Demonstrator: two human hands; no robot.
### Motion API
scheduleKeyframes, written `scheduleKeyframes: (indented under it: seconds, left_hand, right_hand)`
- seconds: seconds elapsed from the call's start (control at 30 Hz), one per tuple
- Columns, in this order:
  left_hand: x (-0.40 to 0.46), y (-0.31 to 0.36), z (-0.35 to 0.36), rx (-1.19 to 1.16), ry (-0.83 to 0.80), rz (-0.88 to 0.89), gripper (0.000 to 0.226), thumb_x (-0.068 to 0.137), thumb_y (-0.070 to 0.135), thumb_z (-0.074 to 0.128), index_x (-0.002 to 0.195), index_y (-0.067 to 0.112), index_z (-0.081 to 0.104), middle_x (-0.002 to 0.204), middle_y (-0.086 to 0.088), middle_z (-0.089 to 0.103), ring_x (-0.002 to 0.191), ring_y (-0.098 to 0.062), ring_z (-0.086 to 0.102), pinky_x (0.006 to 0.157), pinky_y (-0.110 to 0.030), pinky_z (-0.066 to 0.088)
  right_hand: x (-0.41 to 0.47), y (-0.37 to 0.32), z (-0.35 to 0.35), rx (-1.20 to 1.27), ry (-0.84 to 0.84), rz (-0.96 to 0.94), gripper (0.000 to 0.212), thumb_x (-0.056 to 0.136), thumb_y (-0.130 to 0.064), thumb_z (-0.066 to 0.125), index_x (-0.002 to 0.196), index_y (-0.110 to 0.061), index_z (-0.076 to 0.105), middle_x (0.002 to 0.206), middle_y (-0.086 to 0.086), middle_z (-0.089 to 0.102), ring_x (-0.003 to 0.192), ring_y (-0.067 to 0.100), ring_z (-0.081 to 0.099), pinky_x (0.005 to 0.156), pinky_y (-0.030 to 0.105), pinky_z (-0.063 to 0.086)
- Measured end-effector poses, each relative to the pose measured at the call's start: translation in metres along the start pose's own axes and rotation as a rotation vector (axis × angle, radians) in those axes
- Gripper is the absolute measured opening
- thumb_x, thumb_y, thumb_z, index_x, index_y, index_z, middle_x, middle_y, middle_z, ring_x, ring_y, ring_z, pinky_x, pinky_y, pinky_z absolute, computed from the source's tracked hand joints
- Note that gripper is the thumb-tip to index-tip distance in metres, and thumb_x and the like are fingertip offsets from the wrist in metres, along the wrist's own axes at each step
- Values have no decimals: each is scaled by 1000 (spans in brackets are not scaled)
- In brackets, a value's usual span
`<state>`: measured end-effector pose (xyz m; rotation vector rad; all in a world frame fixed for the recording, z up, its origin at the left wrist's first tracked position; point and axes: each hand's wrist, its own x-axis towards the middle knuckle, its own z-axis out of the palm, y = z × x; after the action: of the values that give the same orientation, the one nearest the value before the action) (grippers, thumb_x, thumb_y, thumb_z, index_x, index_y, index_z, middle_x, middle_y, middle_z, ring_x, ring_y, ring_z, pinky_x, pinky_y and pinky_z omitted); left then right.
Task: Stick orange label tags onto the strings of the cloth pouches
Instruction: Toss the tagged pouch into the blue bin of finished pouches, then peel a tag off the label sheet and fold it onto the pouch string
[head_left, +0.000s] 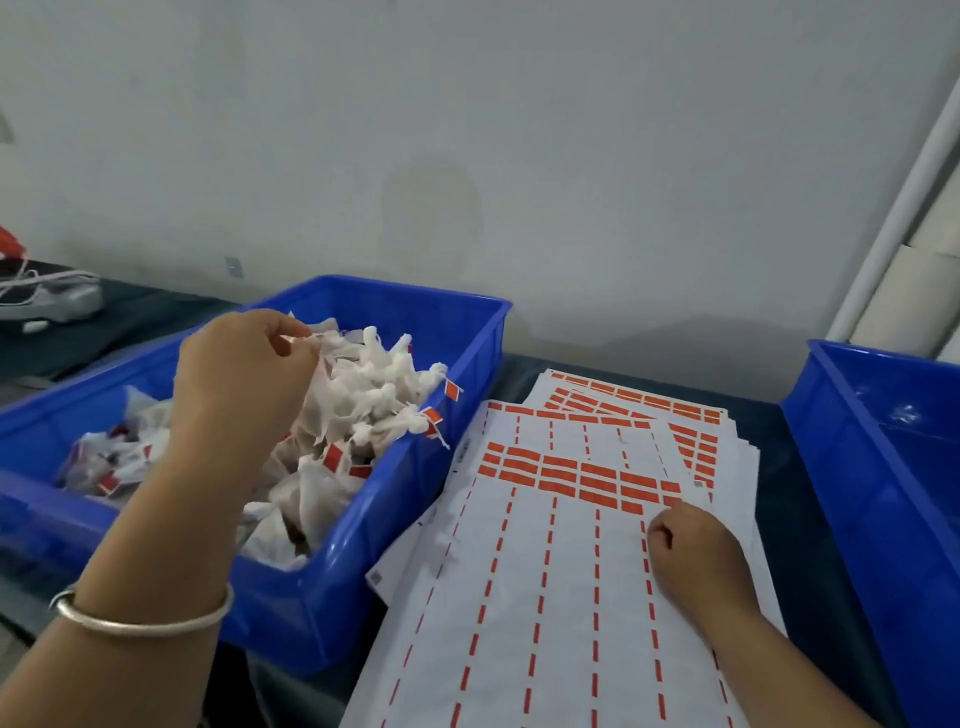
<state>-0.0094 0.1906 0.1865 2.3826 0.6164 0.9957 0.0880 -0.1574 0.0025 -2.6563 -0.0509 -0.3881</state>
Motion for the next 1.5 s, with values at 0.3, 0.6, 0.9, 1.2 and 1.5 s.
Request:
scheduleKeyframes:
  seconds: [0.3,0.6,0.9,1.2,1.5]
  left_hand:
    - [-8,-6,18,93,-226,-25,24,89,28,58,110,17,64,90,4,62,72,-11,56,73,-33,54]
    - [-57,51,55,-45,-302,230,12,89,25,58,98,23,65,80,11,58,66,-4,53,57,-13,36]
    - [-151,98,151,56,-762,332,35,87,45,56,120,34,56,124,13,58,100,-9,61,85,-26,50]
    - [-209,76,199,142,-696,512,41,90,54,37,123,34,51,133,18,49,122,-6,46,108,-31,28]
    - [-208,71,206,121,-678,501,38,87,53,44,117,33,58,127,17,56,115,-8,52,105,-32,34]
  right_hand:
    - [-12,-14,-15,-313,-41,-22,18,90,-45,53,78,-31,54,87,-16,68,53,4,55,59,7,40]
    - [-22,-47,-49,-137,-376,-13,12,94,-28,50,84,-30,57,90,-16,62,66,3,53,58,9,37]
    - [-61,-48,-163,-29,-86,-175,21,93,-31,53,106,-30,69,106,-17,66,78,-4,58,69,7,39]
    - [-41,95,-250,-169,-183,332,19,93,-13,54,103,-18,70,113,-2,66,91,12,56,78,24,42]
    - [-66,130,-229,-333,-1028,444,23,80,-44,69,100,-33,63,95,-11,66,74,2,62,66,22,54]
